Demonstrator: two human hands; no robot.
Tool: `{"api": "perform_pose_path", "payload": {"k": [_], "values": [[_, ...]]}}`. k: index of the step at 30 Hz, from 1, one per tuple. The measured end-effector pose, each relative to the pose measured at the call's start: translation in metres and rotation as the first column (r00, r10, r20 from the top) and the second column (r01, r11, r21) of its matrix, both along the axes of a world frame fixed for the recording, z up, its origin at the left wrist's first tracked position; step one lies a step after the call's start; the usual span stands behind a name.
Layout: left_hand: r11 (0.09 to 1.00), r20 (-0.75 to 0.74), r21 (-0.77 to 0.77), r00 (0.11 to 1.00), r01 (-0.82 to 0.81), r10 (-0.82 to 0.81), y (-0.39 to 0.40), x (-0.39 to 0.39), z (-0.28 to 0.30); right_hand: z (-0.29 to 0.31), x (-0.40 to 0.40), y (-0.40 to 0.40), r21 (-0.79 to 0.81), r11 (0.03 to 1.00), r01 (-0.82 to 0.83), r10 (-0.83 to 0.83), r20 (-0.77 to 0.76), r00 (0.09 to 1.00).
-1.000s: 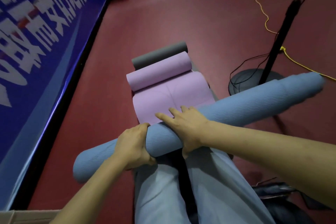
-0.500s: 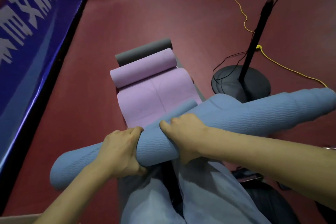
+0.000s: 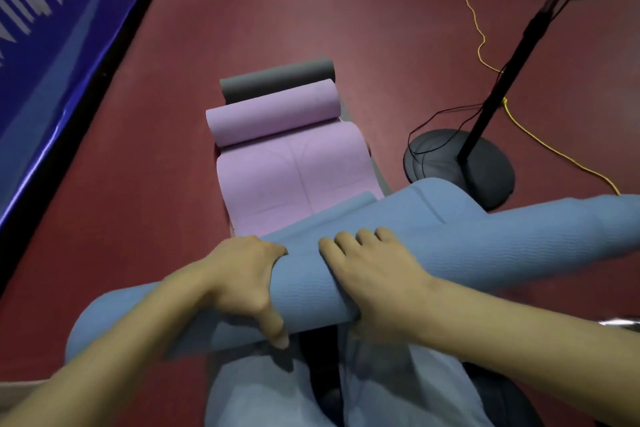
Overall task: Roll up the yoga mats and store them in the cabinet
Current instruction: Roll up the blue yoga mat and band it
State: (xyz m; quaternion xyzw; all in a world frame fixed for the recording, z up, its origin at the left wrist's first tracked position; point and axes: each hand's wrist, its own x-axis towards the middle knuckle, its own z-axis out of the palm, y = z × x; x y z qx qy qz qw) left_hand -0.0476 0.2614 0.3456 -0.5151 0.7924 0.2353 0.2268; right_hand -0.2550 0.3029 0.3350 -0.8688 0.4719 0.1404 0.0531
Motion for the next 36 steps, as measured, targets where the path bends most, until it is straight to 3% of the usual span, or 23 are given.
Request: {"api": "perform_pose_path", "payload": {"k": [4,6,9,15,20,26,32,36], "values": [[1.000,-0.184,0.000,0.983,0.011,-0.011,-0.012,0.012,-0.009,-0.010,0.007,-0.016,-0.082,0.990,-0.117,0.113,-0.048,0.992],[0.993,-0.287,-0.113,0.956,0.026,-0.058,-0.008,0.016,-0.010,-0.005,0.001,-0.032,-0.047,0.984,-0.174,0.174,-0.004,0.985],[0.944,-0.360,-0.322,0.931,-0.066,-0.058,0.007,0.024,-0.008,0.007,-0.005,-0.050,0.090,0.986,-0.138,0.132,0.071,0.989],[0.921,-0.082,-0.390,0.996,-0.014,-0.020,0.025,0.007,-0.025,0.010,0.004,-0.059,0.180,0.978,-0.106,0.089,0.100,0.991],[0.971,-0.092,-0.229,0.995,-0.063,0.043,-0.009,0.017,-0.008,-0.015,0.008,-0.040,-0.067,0.993,-0.093,0.100,0.106,0.989],[0.974,-0.174,-0.199,0.982,-0.112,0.078,-0.018,0.042,-0.005,-0.001,0.012,-0.072,0.016,0.995,-0.095,0.091,0.143,0.986],[0.959,-0.011,-0.190,0.977,-0.211,0.213,-0.007,0.105,0.000,-0.001,0.007,-0.081,0.052,0.993,-0.105,0.097,0.132,0.986],[0.934,-0.002,-0.313,0.984,-0.170,0.179,0.001,0.103,-0.020,-0.001,0.009,-0.083,0.042,0.992,-0.116,0.111,0.111,0.988]]}}
